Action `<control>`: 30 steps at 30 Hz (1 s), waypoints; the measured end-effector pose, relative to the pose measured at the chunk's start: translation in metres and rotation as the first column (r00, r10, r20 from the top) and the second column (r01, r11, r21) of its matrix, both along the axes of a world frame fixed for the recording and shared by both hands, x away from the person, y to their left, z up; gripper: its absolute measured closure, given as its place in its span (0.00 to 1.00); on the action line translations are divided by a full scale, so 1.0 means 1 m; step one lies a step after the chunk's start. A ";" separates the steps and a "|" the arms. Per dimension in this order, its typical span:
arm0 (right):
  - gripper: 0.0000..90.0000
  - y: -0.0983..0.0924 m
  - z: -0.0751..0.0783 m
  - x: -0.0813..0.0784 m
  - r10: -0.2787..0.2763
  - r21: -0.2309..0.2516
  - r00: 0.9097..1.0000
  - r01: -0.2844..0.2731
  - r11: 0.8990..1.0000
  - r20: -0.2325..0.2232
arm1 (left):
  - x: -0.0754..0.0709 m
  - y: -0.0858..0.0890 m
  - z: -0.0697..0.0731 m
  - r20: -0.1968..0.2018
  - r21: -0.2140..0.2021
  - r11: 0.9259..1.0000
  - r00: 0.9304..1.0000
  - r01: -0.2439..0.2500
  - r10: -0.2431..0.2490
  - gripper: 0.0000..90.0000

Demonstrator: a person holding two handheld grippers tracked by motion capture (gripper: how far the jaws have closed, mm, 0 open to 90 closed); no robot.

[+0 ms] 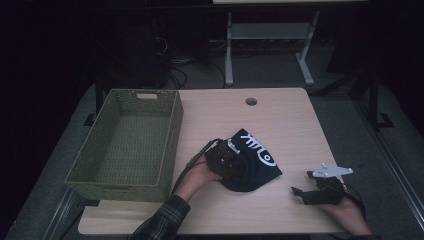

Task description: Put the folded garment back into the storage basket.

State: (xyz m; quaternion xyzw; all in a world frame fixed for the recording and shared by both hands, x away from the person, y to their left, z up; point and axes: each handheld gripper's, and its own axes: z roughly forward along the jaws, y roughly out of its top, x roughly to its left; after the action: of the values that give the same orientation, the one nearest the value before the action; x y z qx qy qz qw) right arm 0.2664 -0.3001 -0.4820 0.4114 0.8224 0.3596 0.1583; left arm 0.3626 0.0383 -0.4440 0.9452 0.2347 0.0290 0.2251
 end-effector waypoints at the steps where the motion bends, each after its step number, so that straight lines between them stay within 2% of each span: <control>1: 0.15 0.000 0.000 0.000 0.000 0.000 1.000 0.000 1.000 0.000 | 0.001 0.001 0.000 -0.006 -0.003 1.000 1.000 0.000 0.000 0.62; 5: 0.15 0.000 0.000 0.000 0.000 0.000 1.000 0.000 1.000 0.000 | 0.001 0.001 0.001 -0.023 -0.009 1.000 1.000 -0.002 0.001 0.73; 9: 0.15 0.000 0.000 0.000 0.001 -0.001 1.000 -0.001 1.000 0.000 | 0.001 0.000 0.001 -0.021 -0.006 1.000 1.000 0.012 -0.012 0.77; 13: 0.15 0.000 0.000 0.000 0.000 0.000 1.000 0.000 1.000 0.000 | 0.000 0.000 0.001 -0.023 -0.021 1.000 1.000 -0.003 0.002 0.79; 19: 0.15 0.000 0.000 0.000 -0.001 0.002 1.000 0.001 1.000 -0.001 | 0.001 0.002 0.003 -0.020 -0.044 0.999 1.000 0.001 -0.001 0.80; 30: 0.15 0.000 0.000 0.000 0.000 0.000 1.000 0.000 1.000 -0.001 | -0.001 0.006 0.027 -0.014 -0.097 0.995 1.000 -0.004 0.002 0.80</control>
State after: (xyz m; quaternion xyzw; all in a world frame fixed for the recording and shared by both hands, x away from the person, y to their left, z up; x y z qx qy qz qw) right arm 0.2667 -0.3001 -0.4819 0.4116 0.8224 0.3596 0.1581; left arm 0.3621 0.0441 -0.4173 0.9330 0.2387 0.0115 0.2689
